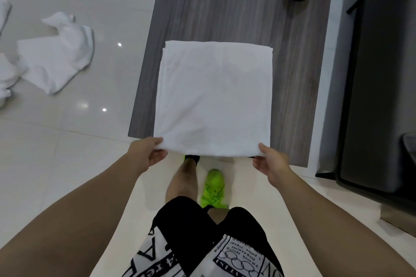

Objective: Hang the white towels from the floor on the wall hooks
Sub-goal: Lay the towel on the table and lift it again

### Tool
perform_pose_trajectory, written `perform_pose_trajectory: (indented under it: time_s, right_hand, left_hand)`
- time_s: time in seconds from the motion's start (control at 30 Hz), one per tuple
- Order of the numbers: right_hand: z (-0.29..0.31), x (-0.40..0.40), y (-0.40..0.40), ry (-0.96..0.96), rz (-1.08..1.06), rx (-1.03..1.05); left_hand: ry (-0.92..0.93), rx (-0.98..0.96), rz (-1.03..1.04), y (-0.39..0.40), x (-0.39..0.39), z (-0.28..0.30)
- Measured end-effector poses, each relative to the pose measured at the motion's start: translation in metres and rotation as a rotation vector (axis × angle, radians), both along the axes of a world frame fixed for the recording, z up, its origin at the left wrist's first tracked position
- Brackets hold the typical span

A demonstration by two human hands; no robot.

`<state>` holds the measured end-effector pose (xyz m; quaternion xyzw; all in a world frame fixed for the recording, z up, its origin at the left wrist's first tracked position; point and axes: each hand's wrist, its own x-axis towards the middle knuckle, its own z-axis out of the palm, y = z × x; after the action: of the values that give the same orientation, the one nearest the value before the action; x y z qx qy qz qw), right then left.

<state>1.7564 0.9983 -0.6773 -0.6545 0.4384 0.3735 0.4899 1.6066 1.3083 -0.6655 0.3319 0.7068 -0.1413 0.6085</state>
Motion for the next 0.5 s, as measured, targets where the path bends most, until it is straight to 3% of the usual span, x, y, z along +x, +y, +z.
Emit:
perform_pose_trajectory:
  time_s: [0.23,0.5]
  right_hand:
    - [0.066,-0.008,-0.01,-0.09,-0.135,0.092]
    - [0.185,0.031,0.019,-0.255,-0.225,0.258]
  left_hand:
    - [-0.154,0.144,0.189,-0.004,-0.019,0.055]
    - [-0.415,0.164,0.157,0.04,0.028,0.177]
